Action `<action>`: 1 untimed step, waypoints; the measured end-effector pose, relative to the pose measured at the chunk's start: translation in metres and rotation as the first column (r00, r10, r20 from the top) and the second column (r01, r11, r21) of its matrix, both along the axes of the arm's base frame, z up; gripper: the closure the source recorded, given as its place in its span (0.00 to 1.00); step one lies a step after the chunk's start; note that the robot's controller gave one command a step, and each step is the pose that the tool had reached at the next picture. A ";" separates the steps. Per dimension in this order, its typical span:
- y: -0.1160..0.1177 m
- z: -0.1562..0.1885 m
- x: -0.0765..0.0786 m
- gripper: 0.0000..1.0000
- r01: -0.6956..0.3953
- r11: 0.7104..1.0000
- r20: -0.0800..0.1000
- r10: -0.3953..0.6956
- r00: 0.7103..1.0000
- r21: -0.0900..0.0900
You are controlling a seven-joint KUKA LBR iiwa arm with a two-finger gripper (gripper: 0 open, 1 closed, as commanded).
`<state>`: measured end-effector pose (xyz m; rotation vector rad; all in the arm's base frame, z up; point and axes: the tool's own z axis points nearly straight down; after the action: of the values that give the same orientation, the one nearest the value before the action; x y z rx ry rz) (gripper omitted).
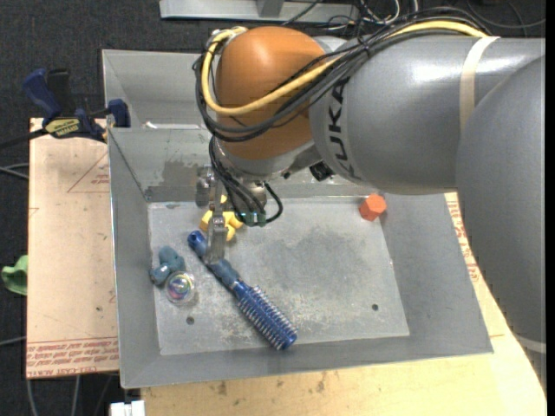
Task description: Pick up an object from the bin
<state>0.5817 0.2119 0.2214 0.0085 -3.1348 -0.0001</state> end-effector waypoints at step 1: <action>-0.054 -0.127 -0.038 0.00 0.067 0.998 0.000 -0.067 0.998 -0.002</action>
Offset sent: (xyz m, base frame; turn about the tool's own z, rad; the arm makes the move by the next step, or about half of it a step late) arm -0.0361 -0.0529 -0.1217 0.0649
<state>0.5435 0.1574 0.0947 -0.0973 -3.1329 0.0030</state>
